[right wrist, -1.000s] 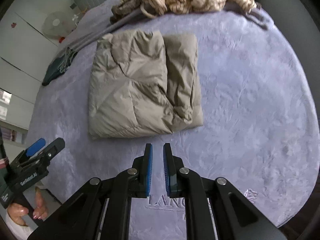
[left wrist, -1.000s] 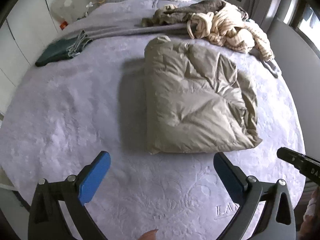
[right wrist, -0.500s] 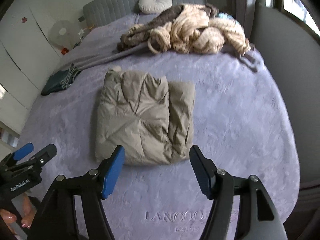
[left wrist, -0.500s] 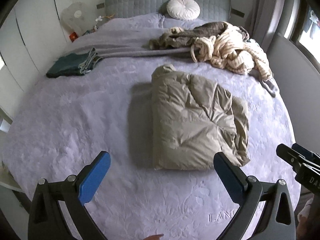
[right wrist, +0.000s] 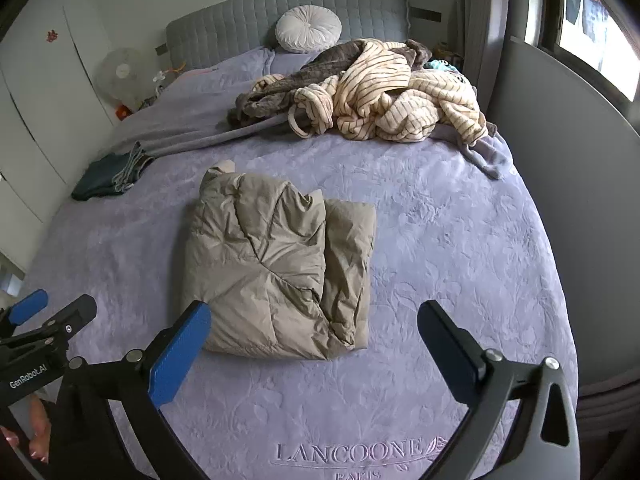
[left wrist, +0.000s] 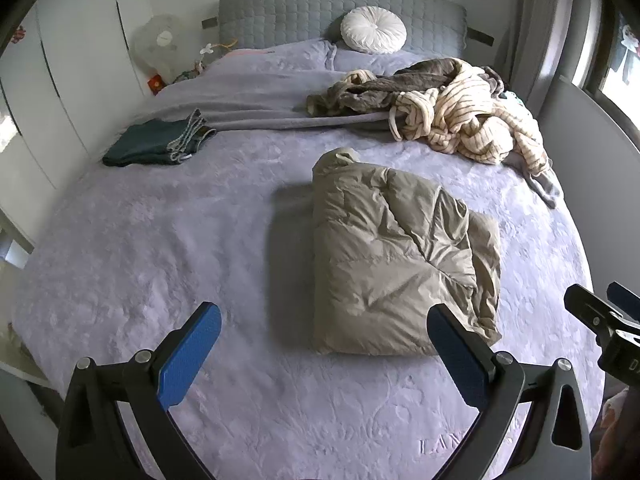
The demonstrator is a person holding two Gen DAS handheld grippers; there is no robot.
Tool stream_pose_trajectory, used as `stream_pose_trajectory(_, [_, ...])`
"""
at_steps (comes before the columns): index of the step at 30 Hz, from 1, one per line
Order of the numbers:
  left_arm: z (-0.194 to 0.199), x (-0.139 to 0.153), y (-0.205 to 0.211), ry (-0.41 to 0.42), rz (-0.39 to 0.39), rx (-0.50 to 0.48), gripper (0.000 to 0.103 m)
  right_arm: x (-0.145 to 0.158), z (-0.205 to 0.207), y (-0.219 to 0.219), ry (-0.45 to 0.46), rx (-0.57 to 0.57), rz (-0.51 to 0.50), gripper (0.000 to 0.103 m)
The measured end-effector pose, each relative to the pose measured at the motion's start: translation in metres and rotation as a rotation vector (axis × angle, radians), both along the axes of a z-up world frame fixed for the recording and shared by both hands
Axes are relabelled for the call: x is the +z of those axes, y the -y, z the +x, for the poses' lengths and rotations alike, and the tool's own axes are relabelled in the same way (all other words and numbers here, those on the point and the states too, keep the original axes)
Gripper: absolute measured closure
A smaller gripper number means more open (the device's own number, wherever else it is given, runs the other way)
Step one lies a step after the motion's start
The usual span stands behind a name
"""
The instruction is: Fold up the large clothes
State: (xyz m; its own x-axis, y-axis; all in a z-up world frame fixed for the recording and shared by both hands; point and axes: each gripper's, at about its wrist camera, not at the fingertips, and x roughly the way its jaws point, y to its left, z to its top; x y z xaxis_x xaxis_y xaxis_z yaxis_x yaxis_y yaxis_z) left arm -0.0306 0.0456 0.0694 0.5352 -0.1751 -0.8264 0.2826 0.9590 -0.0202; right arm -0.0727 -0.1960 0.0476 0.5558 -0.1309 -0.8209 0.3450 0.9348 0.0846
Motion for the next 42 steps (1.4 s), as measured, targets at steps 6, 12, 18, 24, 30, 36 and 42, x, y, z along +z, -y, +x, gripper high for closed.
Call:
stream_pose_trajectory(6, [0.0011,-0.0008,0.0003,0.002,0.005,0.004,0.0,0.0003,0.0015,-0.0002,-0.003,-0.002,-0.001,0.0])
stream_pose_trajectory(12, [0.0016,-0.0012,-0.0001,0.0,0.007,0.003,0.0,0.0,0.0019,-0.0006,-0.003,-0.001,-0.001,0.0])
stream_pose_trajectory(18, [0.0009,-0.0011,0.0006,0.0,0.006,0.004,0.0,-0.0005,0.0013,-0.0013,-0.003,-0.003,-0.001,0.0])
stream_pose_trajectory(24, [0.002,-0.0018,0.0002,-0.001,0.007,0.005,0.0,0.0002,0.0017,-0.001,-0.004,-0.002,-0.001,0.001])
stream_pose_trajectory(30, [0.0027,-0.0023,0.0,-0.001,0.008,0.004,0.0,0.0001,0.0017,-0.0004,-0.003,-0.001,0.0,0.0])
stream_pose_trajectory(36, [0.0018,-0.0022,0.0006,-0.001,0.007,0.005,0.0,0.0005,0.002,0.0002,-0.004,0.004,-0.001,0.0])
stream_pose_trajectory(42, [0.002,-0.0021,0.0008,-0.002,0.008,0.004,0.0,0.0002,0.0007,0.0005,-0.005,0.003,0.0,0.0])
